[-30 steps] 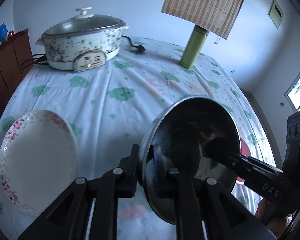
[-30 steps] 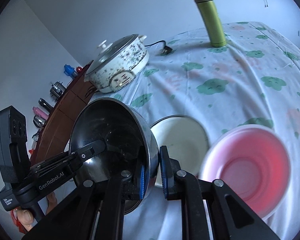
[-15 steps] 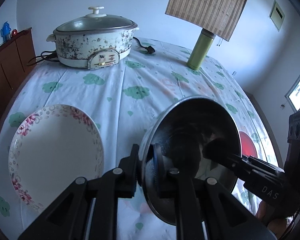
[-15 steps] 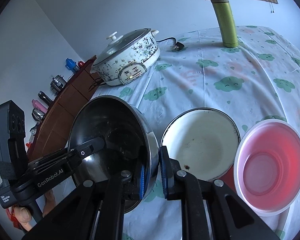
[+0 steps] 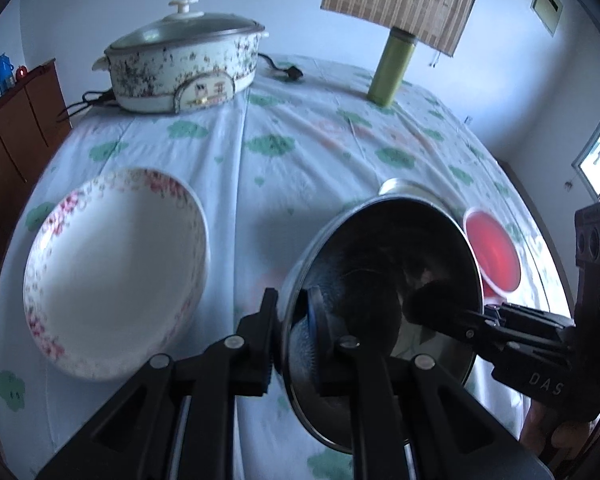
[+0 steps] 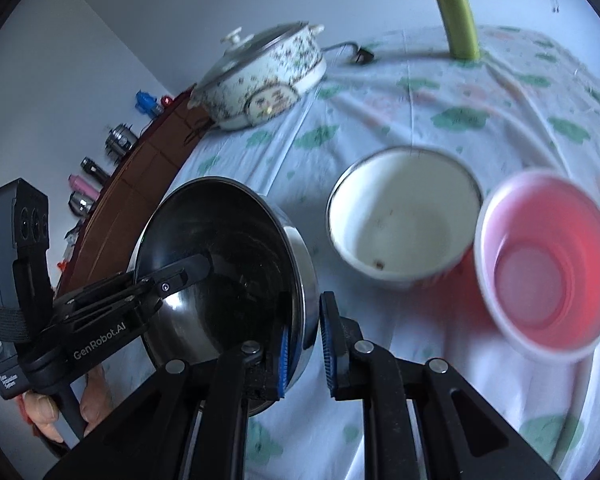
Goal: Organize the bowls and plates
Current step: 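Lift the steel bowl with both grippers and carry it toward the plate stack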
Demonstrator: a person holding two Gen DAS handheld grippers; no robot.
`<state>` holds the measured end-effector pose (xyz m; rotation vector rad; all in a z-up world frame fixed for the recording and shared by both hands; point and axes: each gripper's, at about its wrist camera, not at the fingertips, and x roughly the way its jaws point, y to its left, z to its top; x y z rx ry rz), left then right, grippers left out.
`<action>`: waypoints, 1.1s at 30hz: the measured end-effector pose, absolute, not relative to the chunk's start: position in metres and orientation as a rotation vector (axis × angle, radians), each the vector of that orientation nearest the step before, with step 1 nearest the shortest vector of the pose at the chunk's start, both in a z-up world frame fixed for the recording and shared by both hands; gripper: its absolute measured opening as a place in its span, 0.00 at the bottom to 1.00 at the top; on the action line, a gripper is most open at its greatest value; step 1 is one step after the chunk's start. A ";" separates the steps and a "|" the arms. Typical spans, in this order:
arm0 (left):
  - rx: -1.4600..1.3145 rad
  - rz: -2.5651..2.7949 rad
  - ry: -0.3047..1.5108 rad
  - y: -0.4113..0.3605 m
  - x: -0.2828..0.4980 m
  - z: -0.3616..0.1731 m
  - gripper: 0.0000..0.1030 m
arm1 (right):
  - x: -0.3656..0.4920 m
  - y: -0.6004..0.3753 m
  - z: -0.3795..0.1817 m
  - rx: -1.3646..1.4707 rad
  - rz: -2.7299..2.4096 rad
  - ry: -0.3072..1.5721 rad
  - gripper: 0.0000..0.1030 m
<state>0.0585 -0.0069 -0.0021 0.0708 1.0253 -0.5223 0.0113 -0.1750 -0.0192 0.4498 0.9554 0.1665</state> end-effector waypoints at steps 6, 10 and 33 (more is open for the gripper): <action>0.102 -0.528 1.089 -0.002 0.047 -0.013 0.12 | -0.003 -0.165 -0.030 0.433 0.203 1.035 0.17; 0.100 -0.508 1.114 -0.004 0.049 -0.023 0.12 | -0.001 -0.164 -0.042 0.445 0.207 1.069 0.17; 0.119 -0.447 1.136 -0.013 0.066 -0.040 0.24 | 0.005 -0.171 -0.045 0.443 0.247 1.008 0.27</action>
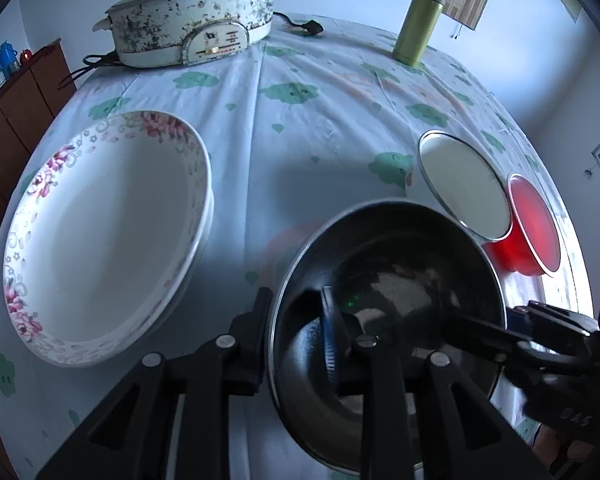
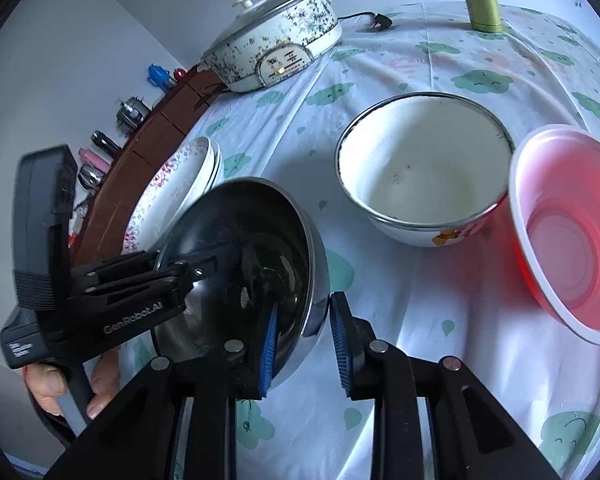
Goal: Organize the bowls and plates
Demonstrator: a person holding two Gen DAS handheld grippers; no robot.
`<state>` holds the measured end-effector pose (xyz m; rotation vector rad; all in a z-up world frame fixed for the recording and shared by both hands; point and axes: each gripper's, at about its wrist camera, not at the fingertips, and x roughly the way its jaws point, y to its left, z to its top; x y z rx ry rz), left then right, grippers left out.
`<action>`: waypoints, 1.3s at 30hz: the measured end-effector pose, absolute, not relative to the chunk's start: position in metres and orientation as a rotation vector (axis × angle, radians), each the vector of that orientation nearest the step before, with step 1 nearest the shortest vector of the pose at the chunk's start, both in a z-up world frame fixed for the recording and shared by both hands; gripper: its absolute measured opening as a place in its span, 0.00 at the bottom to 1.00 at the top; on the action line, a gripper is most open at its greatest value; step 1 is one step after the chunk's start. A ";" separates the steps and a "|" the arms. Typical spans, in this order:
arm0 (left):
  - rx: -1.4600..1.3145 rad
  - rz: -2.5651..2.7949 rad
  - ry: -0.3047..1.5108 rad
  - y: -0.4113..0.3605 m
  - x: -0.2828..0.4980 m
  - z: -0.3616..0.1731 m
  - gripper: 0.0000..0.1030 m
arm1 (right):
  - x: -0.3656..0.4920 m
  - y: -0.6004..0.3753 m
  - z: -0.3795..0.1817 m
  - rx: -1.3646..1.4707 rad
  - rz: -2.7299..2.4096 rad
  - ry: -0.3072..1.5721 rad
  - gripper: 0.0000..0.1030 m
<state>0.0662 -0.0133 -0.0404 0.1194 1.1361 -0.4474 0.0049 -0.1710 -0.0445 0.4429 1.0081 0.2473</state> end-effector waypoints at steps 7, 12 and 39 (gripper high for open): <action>0.141 -0.438 1.112 -0.015 0.066 -0.038 0.28 | -0.007 -0.192 -0.039 0.523 0.272 0.958 0.27; 0.164 -0.389 1.058 -0.007 0.065 -0.028 0.46 | -0.012 -0.196 -0.041 0.546 0.286 0.962 0.27; 0.086 -0.462 0.969 -0.023 0.066 0.010 0.46 | -0.010 -0.255 0.004 0.604 0.193 0.734 0.28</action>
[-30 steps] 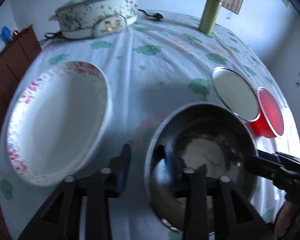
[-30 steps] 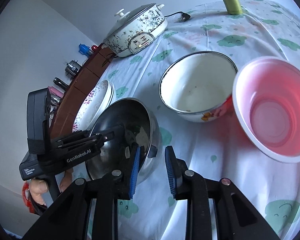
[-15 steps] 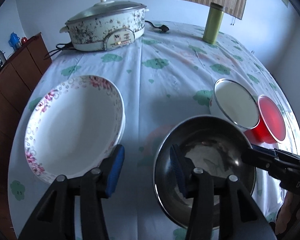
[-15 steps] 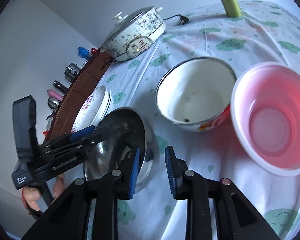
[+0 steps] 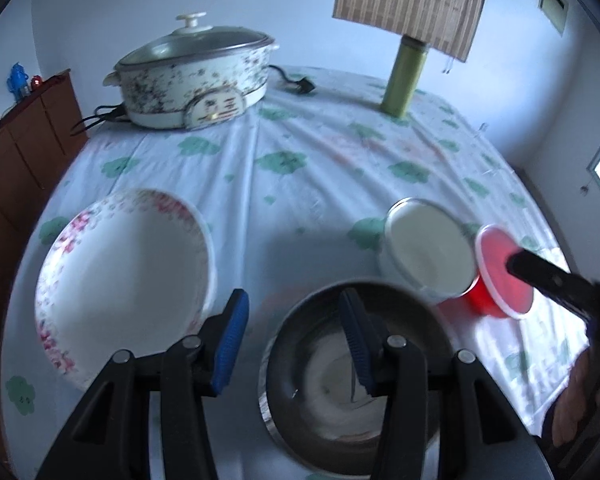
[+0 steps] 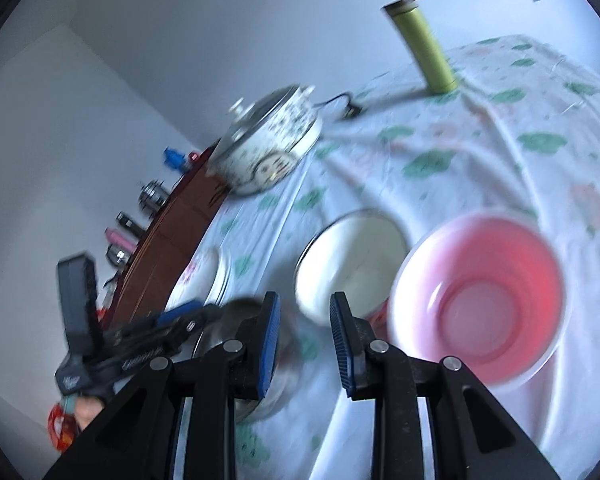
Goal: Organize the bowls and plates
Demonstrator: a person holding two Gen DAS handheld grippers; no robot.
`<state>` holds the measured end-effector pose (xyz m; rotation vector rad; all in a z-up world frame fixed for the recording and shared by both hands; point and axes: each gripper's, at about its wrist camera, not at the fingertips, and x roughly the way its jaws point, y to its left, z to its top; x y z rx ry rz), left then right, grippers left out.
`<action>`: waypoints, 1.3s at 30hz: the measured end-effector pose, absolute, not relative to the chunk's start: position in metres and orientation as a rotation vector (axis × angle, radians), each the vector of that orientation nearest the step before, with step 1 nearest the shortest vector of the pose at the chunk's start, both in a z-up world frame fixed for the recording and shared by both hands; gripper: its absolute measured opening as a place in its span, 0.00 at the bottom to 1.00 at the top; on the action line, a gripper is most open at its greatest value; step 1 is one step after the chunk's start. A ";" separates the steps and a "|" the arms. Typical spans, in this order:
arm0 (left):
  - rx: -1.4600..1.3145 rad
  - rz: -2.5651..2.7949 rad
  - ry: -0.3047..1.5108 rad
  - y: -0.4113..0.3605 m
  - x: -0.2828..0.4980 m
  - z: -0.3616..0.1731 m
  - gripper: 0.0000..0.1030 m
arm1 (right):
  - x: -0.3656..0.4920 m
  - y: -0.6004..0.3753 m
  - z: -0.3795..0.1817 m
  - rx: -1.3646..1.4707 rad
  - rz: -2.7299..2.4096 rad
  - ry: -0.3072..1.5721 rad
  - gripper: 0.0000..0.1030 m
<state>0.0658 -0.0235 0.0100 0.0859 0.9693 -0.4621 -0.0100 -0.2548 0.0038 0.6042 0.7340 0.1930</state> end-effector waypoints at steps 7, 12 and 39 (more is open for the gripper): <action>0.076 -0.549 1.001 -0.070 0.094 0.015 0.42 | 0.033 -0.270 0.005 0.440 0.055 0.746 0.28; 0.082 -0.548 1.044 -0.098 0.112 0.004 0.41 | 0.061 -0.273 -0.010 0.373 0.060 0.814 0.28; 0.104 -0.688 1.148 -0.179 0.052 -0.005 0.41 | -0.040 -0.377 -0.011 0.612 -0.024 0.722 0.28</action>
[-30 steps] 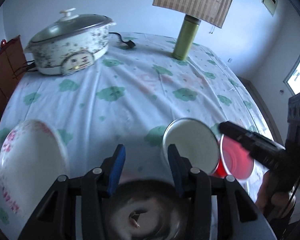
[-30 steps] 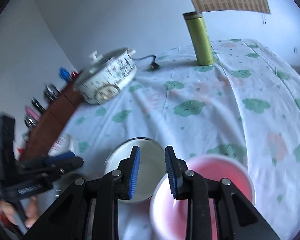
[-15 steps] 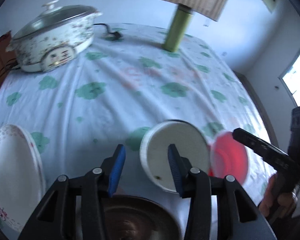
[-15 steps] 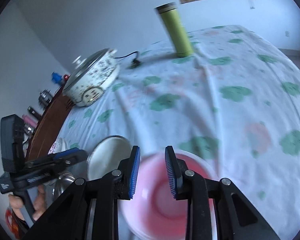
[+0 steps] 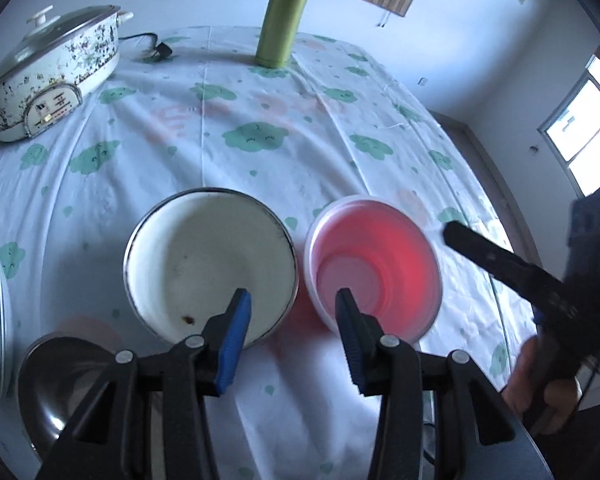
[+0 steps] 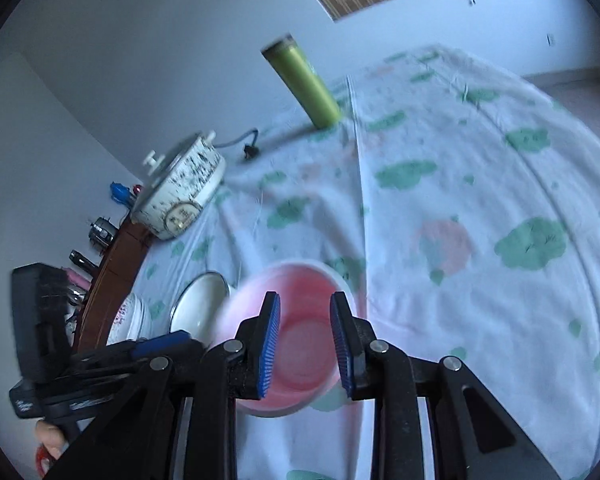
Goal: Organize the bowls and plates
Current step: 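Close both grippers on the rim of the red plastic bowl, then carry the red bowl with both grippers and lower it into the steel bowl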
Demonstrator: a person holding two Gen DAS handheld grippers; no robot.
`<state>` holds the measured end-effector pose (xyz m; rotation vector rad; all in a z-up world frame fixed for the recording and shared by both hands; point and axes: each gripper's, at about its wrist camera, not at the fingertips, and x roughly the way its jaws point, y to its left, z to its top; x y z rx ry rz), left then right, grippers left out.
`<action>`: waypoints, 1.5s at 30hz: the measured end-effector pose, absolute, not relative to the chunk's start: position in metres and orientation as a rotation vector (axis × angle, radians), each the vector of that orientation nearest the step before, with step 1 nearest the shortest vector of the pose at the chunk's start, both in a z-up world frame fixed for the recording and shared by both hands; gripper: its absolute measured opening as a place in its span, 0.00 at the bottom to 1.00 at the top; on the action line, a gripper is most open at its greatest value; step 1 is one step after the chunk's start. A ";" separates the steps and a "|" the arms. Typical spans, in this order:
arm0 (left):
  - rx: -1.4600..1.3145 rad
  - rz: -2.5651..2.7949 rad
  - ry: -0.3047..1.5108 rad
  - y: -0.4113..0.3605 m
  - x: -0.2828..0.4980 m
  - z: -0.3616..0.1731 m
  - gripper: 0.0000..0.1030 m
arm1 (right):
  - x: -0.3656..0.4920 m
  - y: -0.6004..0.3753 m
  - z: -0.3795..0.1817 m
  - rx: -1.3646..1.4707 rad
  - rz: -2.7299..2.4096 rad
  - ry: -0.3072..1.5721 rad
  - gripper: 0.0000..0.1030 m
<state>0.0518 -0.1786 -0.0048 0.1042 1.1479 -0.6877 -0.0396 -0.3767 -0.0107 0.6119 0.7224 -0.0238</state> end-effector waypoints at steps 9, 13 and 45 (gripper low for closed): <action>0.109 -0.663 1.156 -0.194 0.048 -0.012 0.41 | -0.024 -0.374 -0.039 0.548 -0.050 0.865 0.28; 0.120 -0.651 1.157 -0.201 0.046 -0.017 0.41 | -0.019 -0.373 -0.055 0.597 -0.002 0.909 0.28; 0.091 -0.451 1.020 -0.022 0.046 0.017 0.25 | 0.017 -0.173 -0.003 0.402 0.321 0.947 0.06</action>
